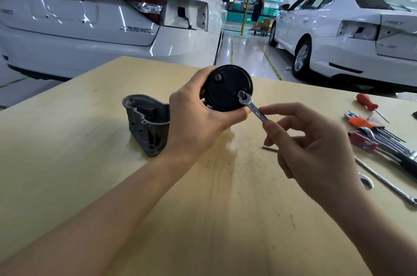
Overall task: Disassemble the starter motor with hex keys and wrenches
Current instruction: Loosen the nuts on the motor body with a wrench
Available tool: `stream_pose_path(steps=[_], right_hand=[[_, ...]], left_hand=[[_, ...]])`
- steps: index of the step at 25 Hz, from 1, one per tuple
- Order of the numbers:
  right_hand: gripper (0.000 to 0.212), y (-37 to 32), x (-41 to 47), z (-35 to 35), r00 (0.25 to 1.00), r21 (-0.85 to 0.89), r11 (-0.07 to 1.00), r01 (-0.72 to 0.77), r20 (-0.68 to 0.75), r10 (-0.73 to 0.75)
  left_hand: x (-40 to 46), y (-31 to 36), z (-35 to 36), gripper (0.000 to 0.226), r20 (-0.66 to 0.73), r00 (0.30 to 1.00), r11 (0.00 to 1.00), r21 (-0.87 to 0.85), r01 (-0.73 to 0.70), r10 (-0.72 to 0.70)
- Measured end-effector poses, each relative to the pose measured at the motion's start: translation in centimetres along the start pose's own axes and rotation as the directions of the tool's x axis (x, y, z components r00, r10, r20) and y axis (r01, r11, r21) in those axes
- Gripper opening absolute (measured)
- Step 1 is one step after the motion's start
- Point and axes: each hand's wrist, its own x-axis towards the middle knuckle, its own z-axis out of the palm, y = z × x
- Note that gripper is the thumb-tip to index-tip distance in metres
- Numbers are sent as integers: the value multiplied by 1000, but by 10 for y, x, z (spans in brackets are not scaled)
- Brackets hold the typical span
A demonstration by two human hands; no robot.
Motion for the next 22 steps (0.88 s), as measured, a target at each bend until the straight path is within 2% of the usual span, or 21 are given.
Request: stream_pose_path(steps=[3, 7, 10, 15, 20, 22], right_hand=[[19, 1, -6, 12, 999, 55, 998, -15, -39, 17], [15, 2, -10, 23, 990, 319, 938, -134, 8, 139], [11, 5, -14, 30, 981, 404, 895, -189, 35, 191], [20, 5, -8, 20, 997, 196, 979, -63, -24, 69], [21, 0, 4, -4, 999, 21, 999, -50, 1, 50], [20, -4, 8, -12, 999, 15, 999, -51, 11, 51]], left_hand=[[0, -1, 0, 56, -9, 1000, 1000, 9, -7, 7], [0, 1, 1, 60, -23, 999, 1000, 17, -21, 22], [0, 1, 1, 62, -31, 999, 999, 31, -34, 35], [0, -1, 0, 55, -6, 999, 998, 45, -45, 45], [-3, 1, -1, 56, 21, 999, 999, 29, -38, 37], [-5, 2, 0, 55, 53, 997, 999, 11, -48, 47]])
